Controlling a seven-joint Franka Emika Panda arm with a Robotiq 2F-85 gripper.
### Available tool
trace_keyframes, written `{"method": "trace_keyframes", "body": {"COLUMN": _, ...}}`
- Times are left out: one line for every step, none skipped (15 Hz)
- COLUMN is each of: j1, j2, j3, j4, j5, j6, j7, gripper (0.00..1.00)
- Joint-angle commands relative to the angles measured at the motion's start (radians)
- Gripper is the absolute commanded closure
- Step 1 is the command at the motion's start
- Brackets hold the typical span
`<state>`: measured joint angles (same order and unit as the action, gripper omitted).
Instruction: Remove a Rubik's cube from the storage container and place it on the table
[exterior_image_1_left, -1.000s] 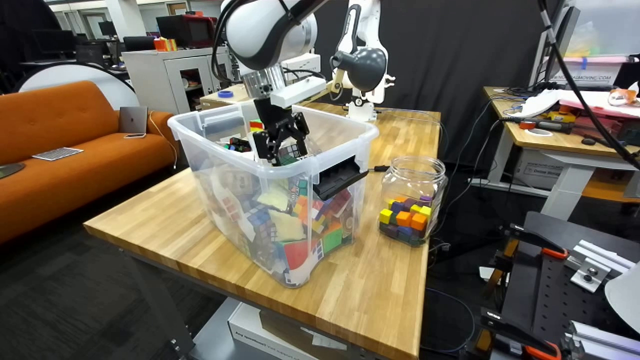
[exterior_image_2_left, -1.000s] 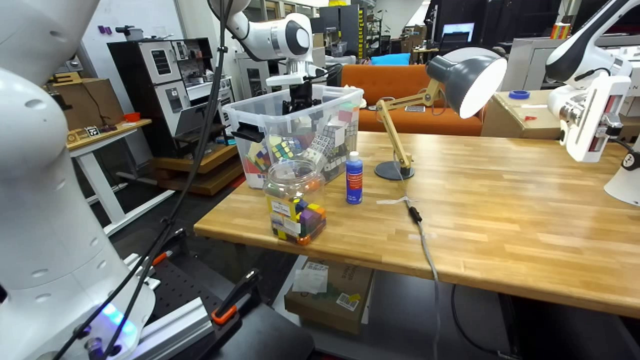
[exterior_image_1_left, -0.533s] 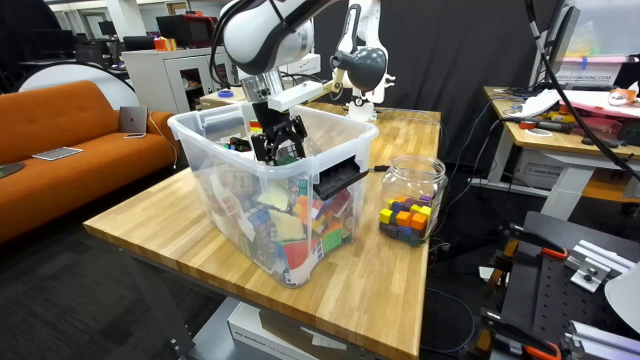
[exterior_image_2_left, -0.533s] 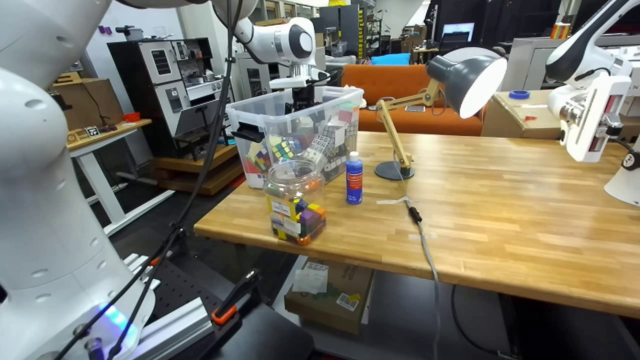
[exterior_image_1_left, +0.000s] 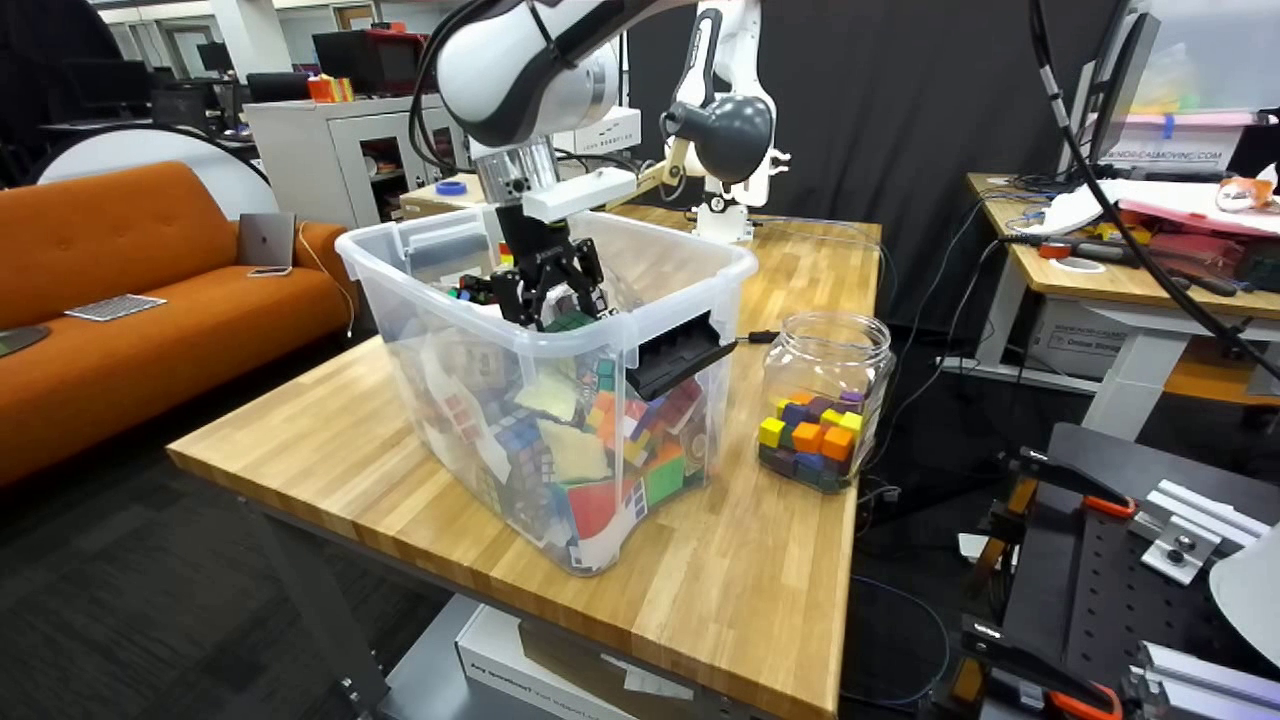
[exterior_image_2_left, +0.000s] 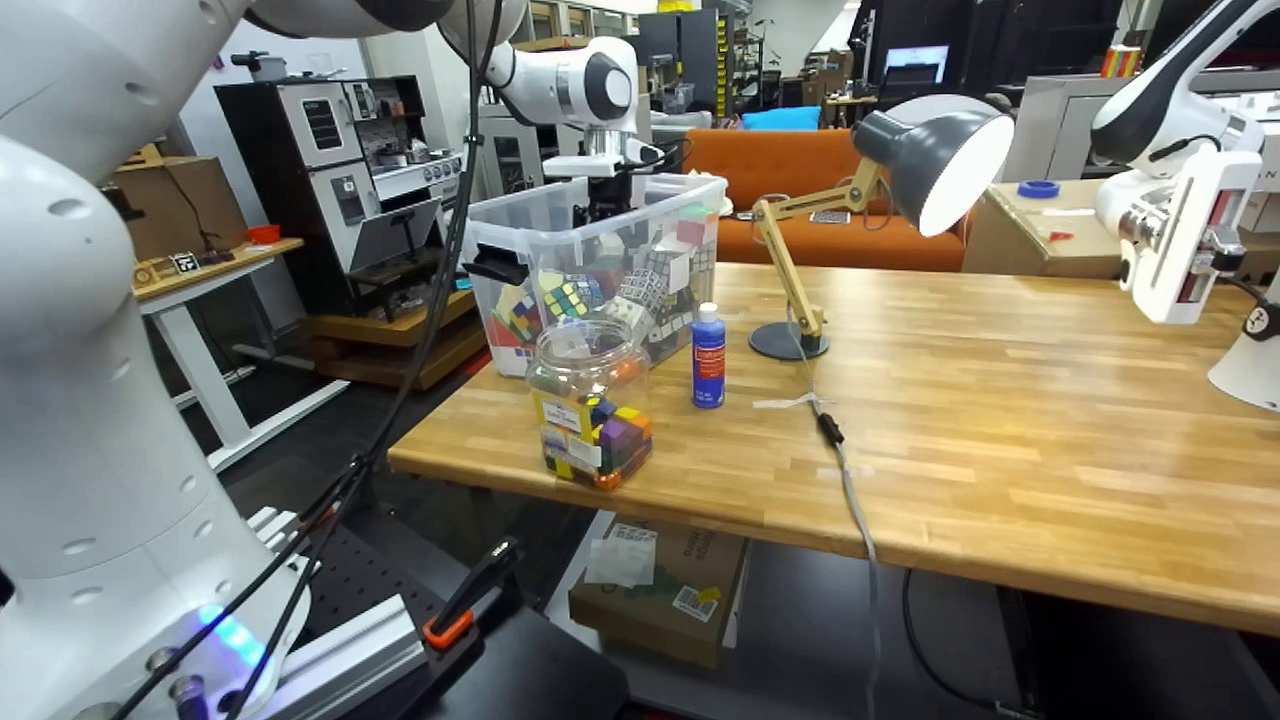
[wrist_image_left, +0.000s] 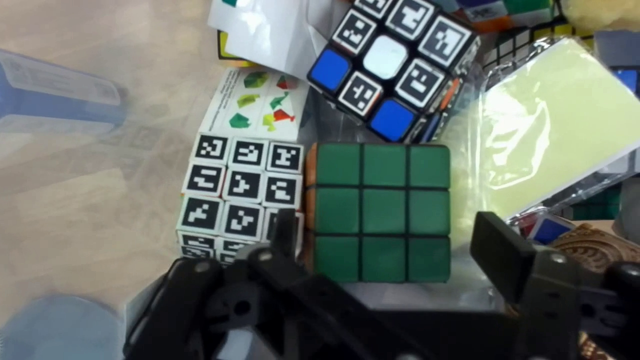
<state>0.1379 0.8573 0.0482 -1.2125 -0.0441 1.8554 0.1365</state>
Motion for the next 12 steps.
{"method": "trace_keyframes", "body": {"j1": -0.006, "j2": 0.026, "j3": 0.004, "j4": 0.058, "j5": 0.031, "j6": -0.046, "j7": -0.008, "gripper": 0.4}}
{"method": "trace_keyframes", "body": {"j1": -0.006, "j2": 0.026, "j3": 0.003, "j4": 0.061, "j5": 0.033, "j6": -0.05, "j7": -0.007, "gripper": 0.46}}
{"method": "trace_keyframes", "body": {"j1": -0.007, "j2": 0.027, "j3": 0.002, "j4": 0.065, "j5": 0.036, "j6": -0.053, "j7": -0.006, "gripper": 0.54}}
{"method": "trace_keyframes", "body": {"j1": -0.008, "j2": 0.028, "j3": 0.001, "j4": 0.068, "j5": 0.037, "j6": -0.054, "j7": -0.006, "gripper": 0.63}}
{"method": "trace_keyframes", "body": {"j1": -0.009, "j2": 0.029, "j3": 0.0, "j4": 0.072, "j5": 0.038, "j6": -0.056, "j7": -0.005, "gripper": 0.68}}
{"method": "trace_keyframes", "body": {"j1": -0.01, "j2": 0.027, "j3": -0.001, "j4": 0.073, "j5": 0.039, "j6": -0.058, "j7": -0.005, "gripper": 0.69}}
{"method": "trace_keyframes", "body": {"j1": -0.011, "j2": 0.024, "j3": -0.001, "j4": 0.072, "j5": 0.039, "j6": -0.057, "j7": -0.006, "gripper": 0.72}}
{"method": "trace_keyframes", "body": {"j1": -0.011, "j2": 0.013, "j3": -0.003, "j4": 0.063, "j5": 0.036, "j6": -0.048, "j7": -0.005, "gripper": 0.76}}
{"method": "trace_keyframes", "body": {"j1": -0.009, "j2": -0.002, "j3": -0.008, "j4": 0.051, "j5": 0.027, "j6": -0.03, "j7": -0.005, "gripper": 0.8}}
{"method": "trace_keyframes", "body": {"j1": -0.01, "j2": -0.02, "j3": -0.008, "j4": 0.041, "j5": 0.026, "j6": -0.019, "j7": -0.007, "gripper": 0.8}}
{"method": "trace_keyframes", "body": {"j1": -0.011, "j2": -0.034, "j3": -0.007, "j4": 0.036, "j5": 0.029, "j6": -0.012, "j7": -0.007, "gripper": 0.81}}
{"method": "trace_keyframes", "body": {"j1": -0.014, "j2": -0.055, "j3": -0.005, "j4": 0.026, "j5": 0.033, "j6": -0.007, "j7": -0.007, "gripper": 0.83}}
